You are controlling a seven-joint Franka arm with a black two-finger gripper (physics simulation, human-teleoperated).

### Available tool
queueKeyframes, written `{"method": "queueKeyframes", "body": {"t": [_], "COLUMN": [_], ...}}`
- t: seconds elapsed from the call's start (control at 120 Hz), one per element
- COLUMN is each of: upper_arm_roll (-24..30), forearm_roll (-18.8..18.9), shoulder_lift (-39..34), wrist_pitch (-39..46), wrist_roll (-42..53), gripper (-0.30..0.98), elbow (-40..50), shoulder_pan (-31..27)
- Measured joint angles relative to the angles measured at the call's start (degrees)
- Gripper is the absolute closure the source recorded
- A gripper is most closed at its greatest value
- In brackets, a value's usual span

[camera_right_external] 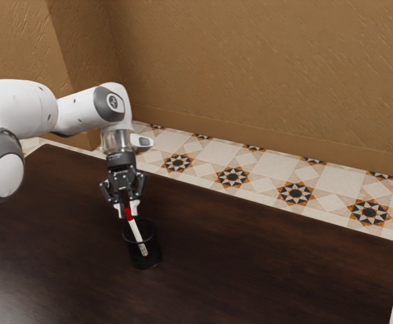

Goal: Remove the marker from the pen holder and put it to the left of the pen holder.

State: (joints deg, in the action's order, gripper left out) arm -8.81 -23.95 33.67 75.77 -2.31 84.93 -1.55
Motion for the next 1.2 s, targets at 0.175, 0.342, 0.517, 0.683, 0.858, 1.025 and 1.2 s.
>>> {"method": "queueKeyframes", "body": {"t": [0.175, 0.342, 0.517, 0.683, 0.858, 1.025, 1.2], "upper_arm_roll": [-0.2, -0.2, -0.2, -0.6, -2.5, -2.6, 2.8], "forearm_roll": [0.0, 0.1, 0.4, 2.6, 3.7, 0.8, -1.5], "shoulder_lift": [0.0, -0.1, -1.7, -9.6, -10.6, -1.6, 1.2], "wrist_pitch": [-1.1, -1.5, -2.7, -5.8, -9.8, -10.2, -2.0], "wrist_roll": [-0.1, -0.1, -0.1, -0.4, -0.7, -0.8, 0.3], "gripper": [0.64, 0.72, 0.76, 0.77, 0.78, 0.78, 0.78], "elbow": [0.1, -0.2, -0.5, -0.1, -3.0, -12.1, -11.9], "shoulder_pan": [0.4, 1.6, 3.1, 4.0, 3.1, -2.5, -10.8]}}
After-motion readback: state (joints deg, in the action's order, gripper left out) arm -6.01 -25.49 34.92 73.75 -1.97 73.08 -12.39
